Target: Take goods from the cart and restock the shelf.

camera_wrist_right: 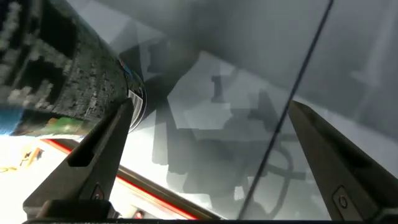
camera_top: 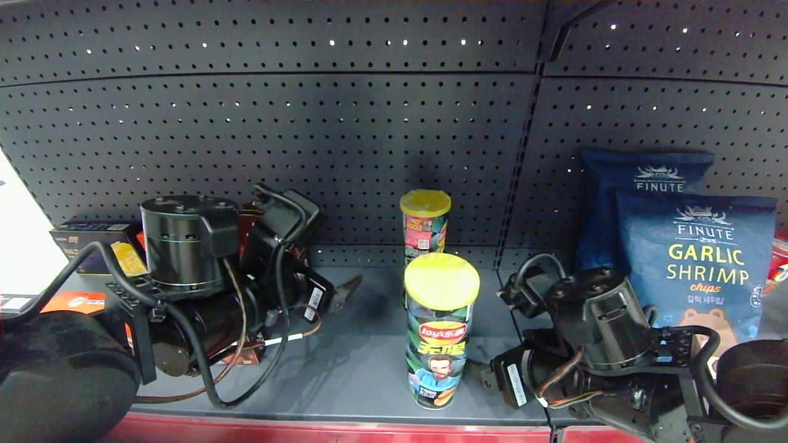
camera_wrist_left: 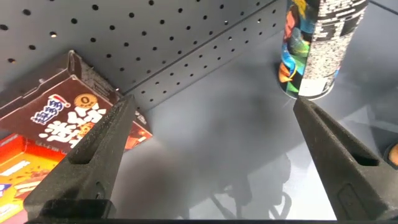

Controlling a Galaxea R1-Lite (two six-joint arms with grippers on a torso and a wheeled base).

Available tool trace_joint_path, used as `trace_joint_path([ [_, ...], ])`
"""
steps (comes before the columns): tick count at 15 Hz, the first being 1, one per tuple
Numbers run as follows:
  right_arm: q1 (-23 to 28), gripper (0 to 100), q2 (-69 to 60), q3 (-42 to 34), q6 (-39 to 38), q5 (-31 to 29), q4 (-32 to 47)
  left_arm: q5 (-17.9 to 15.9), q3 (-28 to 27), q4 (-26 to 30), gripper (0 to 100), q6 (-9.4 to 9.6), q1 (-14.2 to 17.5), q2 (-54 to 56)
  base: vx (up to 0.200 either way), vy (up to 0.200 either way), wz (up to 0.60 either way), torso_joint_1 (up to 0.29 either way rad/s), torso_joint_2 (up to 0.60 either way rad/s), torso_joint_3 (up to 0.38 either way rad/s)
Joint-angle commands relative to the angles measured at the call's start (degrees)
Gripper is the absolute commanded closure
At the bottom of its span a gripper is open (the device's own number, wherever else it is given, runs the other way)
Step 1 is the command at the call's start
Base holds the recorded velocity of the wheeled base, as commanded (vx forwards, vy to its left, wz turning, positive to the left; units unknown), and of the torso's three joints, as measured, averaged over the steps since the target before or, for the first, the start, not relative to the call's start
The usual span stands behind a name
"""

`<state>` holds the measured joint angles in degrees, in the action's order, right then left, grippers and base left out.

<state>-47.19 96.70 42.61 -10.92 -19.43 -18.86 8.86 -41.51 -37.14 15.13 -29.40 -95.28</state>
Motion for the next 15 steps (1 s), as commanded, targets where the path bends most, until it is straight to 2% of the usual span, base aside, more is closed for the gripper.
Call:
trace_joint_path([
  [1, -0.6, 0, 0.9, 0.4, -0.1, 0.0, 0.0, 0.0, 0.1, 0.0, 0, -0.01, 0.2, -0.1, 0.000, 0.000, 0.00, 0.000, 0.00, 0.000],
  [15, -0.7, 0, 1.1, 0.4, -0.1, 0.3, -0.1, 0.0, 0.2, -0.3, 0, 0.08, 0.8, -0.2, 0.000, 0.000, 0.00, 0.000, 0.00, 0.000],
])
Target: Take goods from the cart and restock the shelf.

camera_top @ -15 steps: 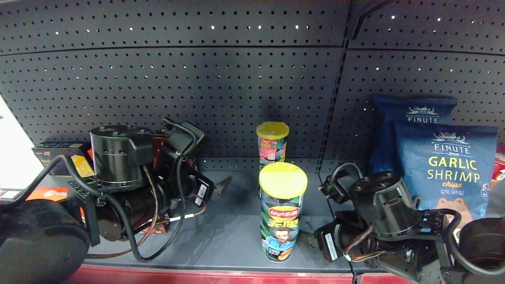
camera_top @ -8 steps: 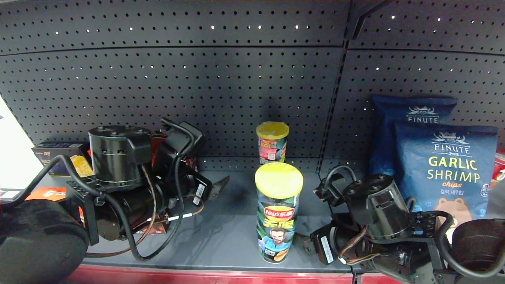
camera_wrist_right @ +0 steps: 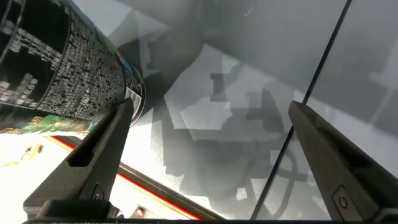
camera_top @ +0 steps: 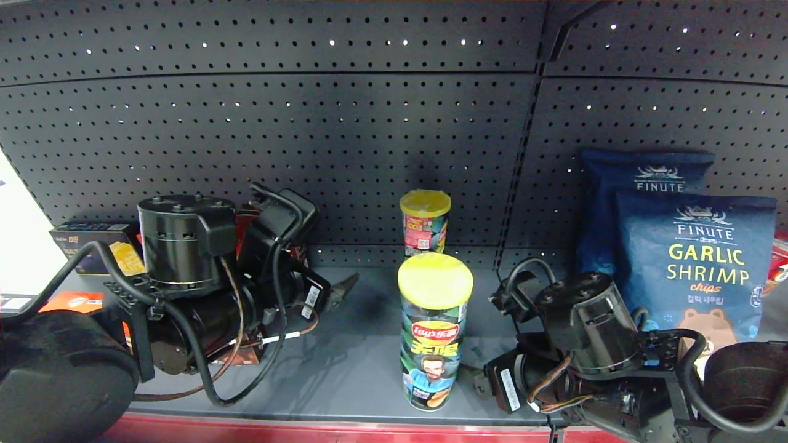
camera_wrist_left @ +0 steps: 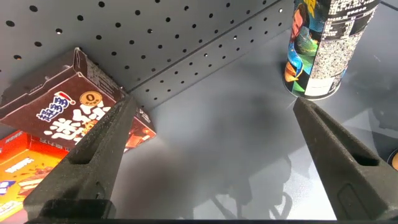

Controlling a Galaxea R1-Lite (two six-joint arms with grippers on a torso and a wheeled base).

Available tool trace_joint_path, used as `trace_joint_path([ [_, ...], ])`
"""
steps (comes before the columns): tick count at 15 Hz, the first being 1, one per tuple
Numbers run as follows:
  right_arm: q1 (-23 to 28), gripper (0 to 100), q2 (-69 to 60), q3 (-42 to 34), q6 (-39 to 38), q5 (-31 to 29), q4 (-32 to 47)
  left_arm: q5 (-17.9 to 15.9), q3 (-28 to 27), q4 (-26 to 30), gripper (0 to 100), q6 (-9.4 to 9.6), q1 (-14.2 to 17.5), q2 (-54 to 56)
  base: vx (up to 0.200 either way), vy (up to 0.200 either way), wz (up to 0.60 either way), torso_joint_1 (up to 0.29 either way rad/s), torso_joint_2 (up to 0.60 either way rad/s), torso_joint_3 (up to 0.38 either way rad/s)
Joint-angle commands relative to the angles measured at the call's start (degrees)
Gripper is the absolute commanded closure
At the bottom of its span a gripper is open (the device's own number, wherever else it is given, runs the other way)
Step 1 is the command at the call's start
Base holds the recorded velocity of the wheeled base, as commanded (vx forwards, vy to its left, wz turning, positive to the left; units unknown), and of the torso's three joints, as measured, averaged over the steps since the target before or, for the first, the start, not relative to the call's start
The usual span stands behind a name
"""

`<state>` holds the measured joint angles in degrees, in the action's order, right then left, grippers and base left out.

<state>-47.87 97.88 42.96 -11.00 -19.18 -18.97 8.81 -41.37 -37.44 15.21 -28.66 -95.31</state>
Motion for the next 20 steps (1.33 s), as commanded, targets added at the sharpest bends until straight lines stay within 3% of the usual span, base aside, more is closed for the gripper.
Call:
trace_joint_path([
  [1, 0.0, 0, 0.0, 0.0, 0.0, 0.0, 0.0, 0.1, 0.1, 0.0, 0, -0.01, 0.0, -0.1, 0.000, 0.000, 0.00, 0.000, 0.00, 0.000],
  [11, 0.3, 0, -1.1, -0.3, -0.2, -0.2, 0.0, 0.1, 0.9, -0.1, 0, -0.10, 0.1, 0.0, 0.000, 0.000, 0.00, 0.000, 0.00, 0.000],
  [18, 1.2, 0, -23.7, -2.8, 0.0, -0.7, 1.1, 1.6, 1.9, 0.4, 0, 0.34, 0.0, 12.2, 0.000, 0.000, 0.00, 0.000, 0.00, 0.000],
  [20, 1.3, 0, -29.5, -6.5, 0.1, -0.9, 2.1, 2.3, 5.2, 0.4, 0, 0.43, 0.1, 16.2, 0.000, 0.000, 0.00, 0.000, 0.00, 0.000],
])
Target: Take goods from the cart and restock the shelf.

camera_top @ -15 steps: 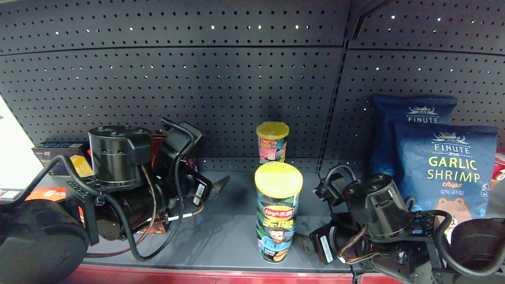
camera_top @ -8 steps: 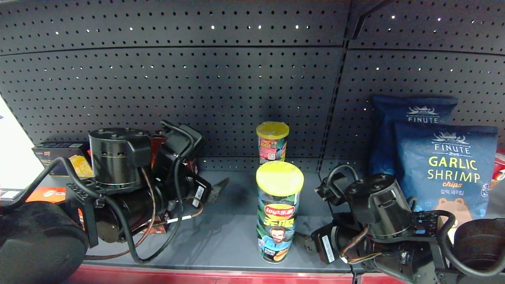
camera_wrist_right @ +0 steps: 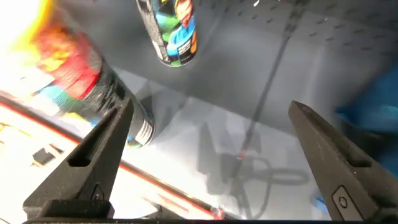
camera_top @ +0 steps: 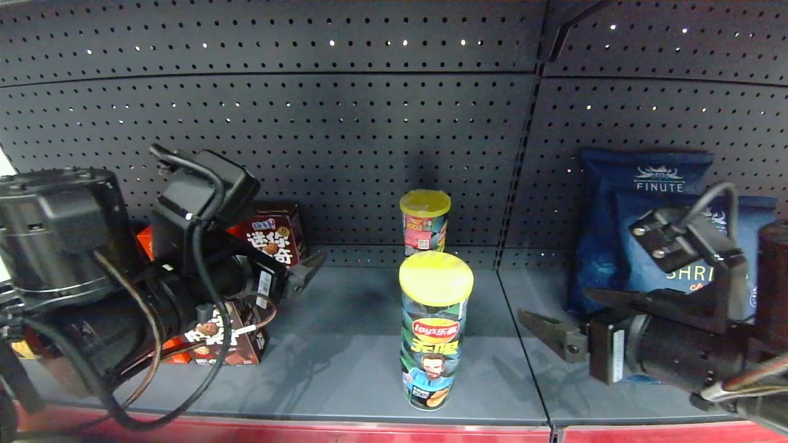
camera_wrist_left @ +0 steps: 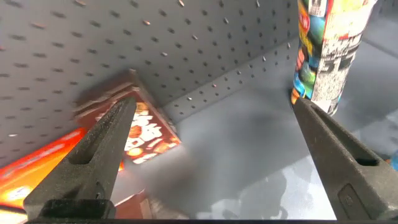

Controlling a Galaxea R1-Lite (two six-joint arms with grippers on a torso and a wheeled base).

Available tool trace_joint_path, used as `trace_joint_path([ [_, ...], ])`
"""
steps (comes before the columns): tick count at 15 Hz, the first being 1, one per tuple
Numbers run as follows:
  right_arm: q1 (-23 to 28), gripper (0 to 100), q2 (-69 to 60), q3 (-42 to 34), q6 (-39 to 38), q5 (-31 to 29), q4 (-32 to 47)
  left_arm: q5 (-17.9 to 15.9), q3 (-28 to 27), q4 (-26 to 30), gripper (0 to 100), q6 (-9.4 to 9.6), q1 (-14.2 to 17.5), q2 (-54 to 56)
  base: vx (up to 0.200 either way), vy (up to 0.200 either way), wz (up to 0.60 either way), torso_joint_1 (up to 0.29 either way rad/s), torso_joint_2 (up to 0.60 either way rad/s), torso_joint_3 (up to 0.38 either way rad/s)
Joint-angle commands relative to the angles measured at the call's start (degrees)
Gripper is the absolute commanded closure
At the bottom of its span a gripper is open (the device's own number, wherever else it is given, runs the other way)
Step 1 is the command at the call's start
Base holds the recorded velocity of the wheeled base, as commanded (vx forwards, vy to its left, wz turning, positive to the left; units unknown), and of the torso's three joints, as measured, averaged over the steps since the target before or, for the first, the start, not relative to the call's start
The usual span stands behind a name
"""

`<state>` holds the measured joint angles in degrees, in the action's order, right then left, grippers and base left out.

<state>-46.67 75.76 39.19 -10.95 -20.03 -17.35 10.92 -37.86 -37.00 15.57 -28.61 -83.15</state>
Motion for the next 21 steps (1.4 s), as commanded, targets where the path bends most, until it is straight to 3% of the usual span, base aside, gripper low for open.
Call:
trace_joint_path([
  [1, 0.6, 0, -11.2, -6.0, 0.1, -1.2, 0.6, 1.0, 6.0, 0.0, 0, -0.10, 0.7, 8.0, 0.000, 0.000, 0.00, 0.000, 0.00, 0.000],
  [5, 7.1, 0, -18.5, -14.8, 0.2, -1.9, 0.5, 1.2, 16.9, 0.0, 0, -0.01, 6.8, 19.2, 0.000, 0.000, 0.00, 0.000, 0.00, 0.000],
  [7, 13.9, 0, -25.5, -21.0, 0.5, -2.1, 0.7, 1.4, 24.7, 0.3, 0, 0.08, 12.4, 28.5, 0.000, 0.000, 0.00, 0.000, 0.00, 0.000],
  [9, 21.3, 0, -31.0, -23.8, 0.5, -2.1, 2.1, 1.5, 28.5, 1.9, 0, -0.45, 17.9, 35.9, 0.000, 0.000, 0.00, 0.000, 0.00, 0.000],
  [13, 28.8, 0, -37.0, -25.4, 0.4, -2.1, 6.5, 7.5, 29.7, 17.1, 0, -0.36, 19.3, 51.4, 0.000, 0.000, 0.00, 0.000, 0.00, 0.000],
  [15, 35.1, 0, -41.3, -27.1, 0.4, -2.1, 10.5, 8.9, 29.7, 28.3, 0, -0.54, 22.5, 61.6, 0.000, 0.000, 0.00, 0.000, 0.00, 0.000],
  [16, 37.9, 0, -43.9, -27.8, 0.5, -2.1, 12.9, 8.8, 29.7, 32.7, 0, -0.63, 25.2, 65.7, 0.000, 0.000, 0.00, 0.000, 0.00, 0.000],
  [17, 42.4, 0, -49.8, -29.3, 1.4, -1.7, 17.0, 8.5, 30.0, 40.6, 0, -0.80, 28.8, 73.7, 0.000, 0.000, 0.00, 0.000, 0.00, 0.000],
  [19, 43.0, 0, -53.0, -30.4, 2.2, -1.5, 17.5, 8.5, 30.1, 43.3, 0, -0.89, 28.8, 77.2, 0.000, 0.000, 0.00, 0.000, 0.00, 0.000],
  [20, 41.0, 0, -68.7, -36.8, 8.6, 1.3, 18.3, 5.6, 31.4, 47.1, 0, -2.65, 28.5, 83.2, 0.000, 0.000, 0.00, 0.000, 0.00, 0.000],
  [21, 40.6, 0, -70.8, -37.1, 10.2, 2.5, 18.3, 3.7, 32.5, 44.8, 0, -2.82, 28.5, 83.2, 0.000, 0.000, 0.00, 0.000, 0.00, 0.000],
])
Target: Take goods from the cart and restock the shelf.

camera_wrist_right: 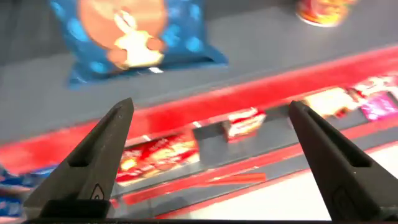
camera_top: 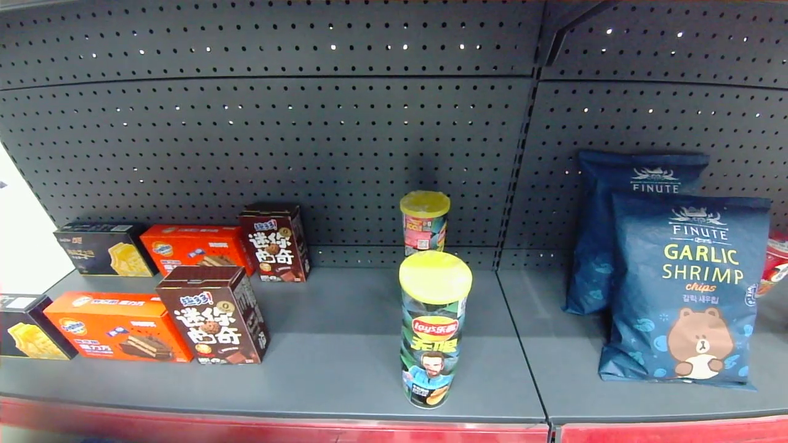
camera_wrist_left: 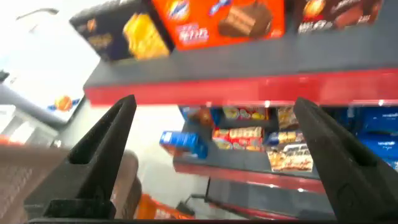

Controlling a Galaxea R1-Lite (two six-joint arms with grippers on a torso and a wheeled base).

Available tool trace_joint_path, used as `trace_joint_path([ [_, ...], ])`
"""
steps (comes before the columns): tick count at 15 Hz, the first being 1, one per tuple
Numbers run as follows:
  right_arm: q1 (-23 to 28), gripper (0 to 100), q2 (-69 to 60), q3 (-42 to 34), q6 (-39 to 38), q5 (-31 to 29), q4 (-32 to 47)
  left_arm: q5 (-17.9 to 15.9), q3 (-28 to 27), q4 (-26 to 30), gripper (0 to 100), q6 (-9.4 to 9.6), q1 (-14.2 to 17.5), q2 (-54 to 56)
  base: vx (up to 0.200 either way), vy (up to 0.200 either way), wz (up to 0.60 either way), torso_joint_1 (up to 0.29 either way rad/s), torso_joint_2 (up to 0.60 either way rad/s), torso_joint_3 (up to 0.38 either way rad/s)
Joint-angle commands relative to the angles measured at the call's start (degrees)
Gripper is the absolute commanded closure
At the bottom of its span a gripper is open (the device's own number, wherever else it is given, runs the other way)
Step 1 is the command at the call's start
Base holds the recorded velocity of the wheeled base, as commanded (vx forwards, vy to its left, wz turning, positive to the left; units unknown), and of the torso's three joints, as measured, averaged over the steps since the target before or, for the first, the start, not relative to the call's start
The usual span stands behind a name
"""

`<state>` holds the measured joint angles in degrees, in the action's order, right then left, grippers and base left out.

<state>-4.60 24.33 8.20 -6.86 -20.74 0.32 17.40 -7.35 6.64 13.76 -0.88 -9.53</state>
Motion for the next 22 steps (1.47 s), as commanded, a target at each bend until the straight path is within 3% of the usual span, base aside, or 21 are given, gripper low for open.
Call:
trace_joint_path([
  [1, -1.5, 0, -19.1, -6.2, 6.2, 7.3, 0.6, -4.6, 3.2, -1.1, 0, -1.63, 0.8, 9.5, 0.000, 0.000, 0.00, 0.000, 0.00, 0.000],
  [2, -1.5, 0, -19.1, -6.4, 6.5, 10.5, 0.0, -6.0, 3.7, -2.2, 0, -3.04, 0.8, 9.5, 0.000, 0.000, 0.00, 0.000, 0.00, 0.000],
  [4, -1.5, 0, -19.1, -6.6, 6.6, 11.3, -0.6, -9.3, 5.0, -4.1, 0, -6.12, 0.8, 9.5, 0.000, 0.000, 0.00, 0.000, 0.00, 0.000],
  [7, -1.4, 0, -19.1, -7.9, 7.5, 15.0, -3.8, -14.0, 5.7, -5.9, 0, -7.35, 0.8, 9.5, 0.000, 0.000, 0.00, 0.000, 0.00, 0.000],
  [8, -1.4, 0, -19.1, -7.9, 8.4, 14.8, -3.8, -15.8, 5.7, -6.0, 0, -9.10, 0.8, 9.5, 0.000, 0.000, 0.00, 0.000, 0.00, 0.000],
  [9, -1.4, 0, -19.1, -7.9, 9.8, 14.4, -3.8, -16.4, 5.7, -6.0, 0, -12.36, 0.8, 9.5, 0.000, 0.000, 0.00, 0.000, 0.00, 0.000],
  [10, -1.4, 0, -19.1, -7.9, 9.9, 14.1, -3.6, -16.6, 5.7, -6.1, 0, -13.59, 0.8, 9.5, 0.000, 0.000, 0.00, 0.000, 0.00, 0.000],
  [12, -1.4, 0, -19.1, -7.8, 9.7, 15.5, -3.3, -19.2, 5.7, -6.0, 0, -14.11, 0.8, 9.5, 0.000, 0.000, 0.00, 0.000, 0.00, 0.000],
  [14, -1.4, 0, -19.1, -7.9, 10.0, 15.6, -3.7, -27.6, 5.6, -5.9, 0, -12.18, 0.8, 9.5, 0.000, 0.000, 0.00, 0.000, 0.00, 0.000],
  [15, -1.4, 0, -19.1, -7.9, 12.0, 16.0, -3.7, -28.6, 5.6, -5.7, 0, -9.98, 0.8, 9.4, 0.000, 0.000, 0.00, 0.000, 0.00, 0.000],
  [19, -1.4, 0, -19.1, -7.9, 12.1, 16.2, -3.5, -28.0, 5.9, -6.3, 0, -11.39, 0.8, 9.5, 0.000, 0.000, 0.00, 0.000, 0.00, 0.000],
  [22, -1.4, 0, -19.1, -7.9, 11.7, 17.7, -3.7, -28.2, 5.9, -6.3, 0, -10.86, 0.8, 9.5, -0.133, 0.000, 0.00, 0.000, 0.00, 0.000],
])
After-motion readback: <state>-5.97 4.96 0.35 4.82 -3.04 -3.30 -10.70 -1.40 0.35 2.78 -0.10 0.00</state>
